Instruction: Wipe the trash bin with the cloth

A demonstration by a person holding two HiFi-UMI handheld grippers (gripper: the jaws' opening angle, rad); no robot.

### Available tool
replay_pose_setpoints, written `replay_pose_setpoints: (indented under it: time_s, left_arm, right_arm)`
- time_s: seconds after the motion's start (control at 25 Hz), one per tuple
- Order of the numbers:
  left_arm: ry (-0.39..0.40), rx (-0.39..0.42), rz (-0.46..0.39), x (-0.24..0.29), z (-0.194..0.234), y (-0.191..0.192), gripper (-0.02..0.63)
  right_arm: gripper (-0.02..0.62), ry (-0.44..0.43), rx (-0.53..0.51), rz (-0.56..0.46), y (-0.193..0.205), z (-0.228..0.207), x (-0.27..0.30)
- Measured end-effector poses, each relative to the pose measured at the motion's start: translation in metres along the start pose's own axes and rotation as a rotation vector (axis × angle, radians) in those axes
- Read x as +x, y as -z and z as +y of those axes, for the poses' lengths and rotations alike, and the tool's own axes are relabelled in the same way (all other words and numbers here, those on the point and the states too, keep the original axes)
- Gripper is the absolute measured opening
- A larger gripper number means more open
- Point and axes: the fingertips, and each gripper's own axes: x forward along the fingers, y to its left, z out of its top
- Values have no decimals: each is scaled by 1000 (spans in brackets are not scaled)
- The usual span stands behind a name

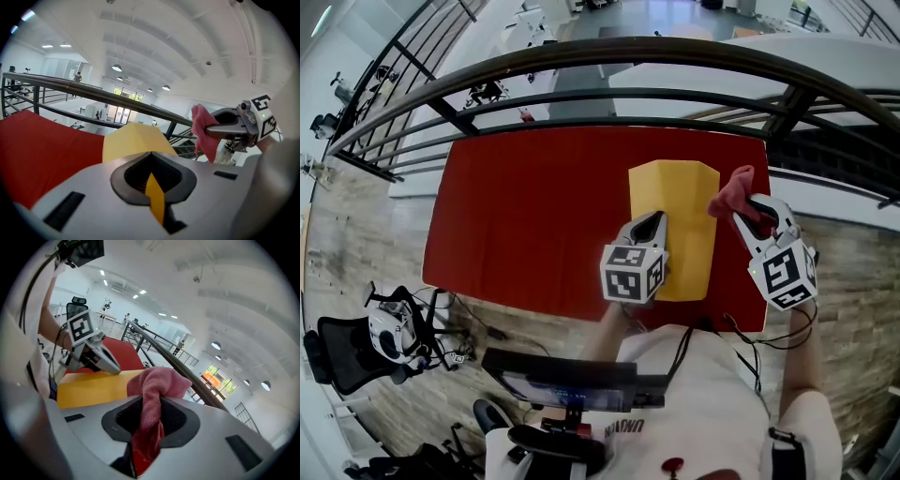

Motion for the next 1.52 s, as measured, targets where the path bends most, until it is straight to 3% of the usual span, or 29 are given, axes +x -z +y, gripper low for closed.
replay_pose_setpoints:
  time_s: [0.2, 0.4, 0.64, 0.8, 0.92, 1.0, 1.12, 1.24, 1.52]
  left_arm:
    - [-4, 4, -1, 2, -3, 1, 3]
    - [-3, 2, -5, 1, -2, 0, 3]
    - [2, 3, 1, 0, -2, 1, 3]
    - [5, -6, -3, 2, 4, 3, 3]
    - [-62, -34, -31, -7, 28, 0, 3]
    - [-97, -60, -2, -11, 50, 3, 3]
    - [-19, -135, 90, -9, 58, 20, 3]
    - [53, -214, 95, -7, 54, 26, 3]
    - [26, -207, 85, -6, 52, 26, 3]
  right_arm:
    - [97, 32, 9, -84, -37, -19, 37]
    - [97, -18, -83, -51, -62, -8, 86]
    - [97, -59, -213, 81, -52, 11, 134]
    - [97, -62, -242, 84, -48, 16, 143]
    - [97, -71, -225, 71, -49, 16, 143]
    - [97, -73, -214, 63, -49, 14, 142]
    - [97, -75, -192, 55, -48, 12, 141]
    - [97, -79, -176, 56, -48, 11, 141]
    - [95, -99, -191, 61, -44, 20, 132]
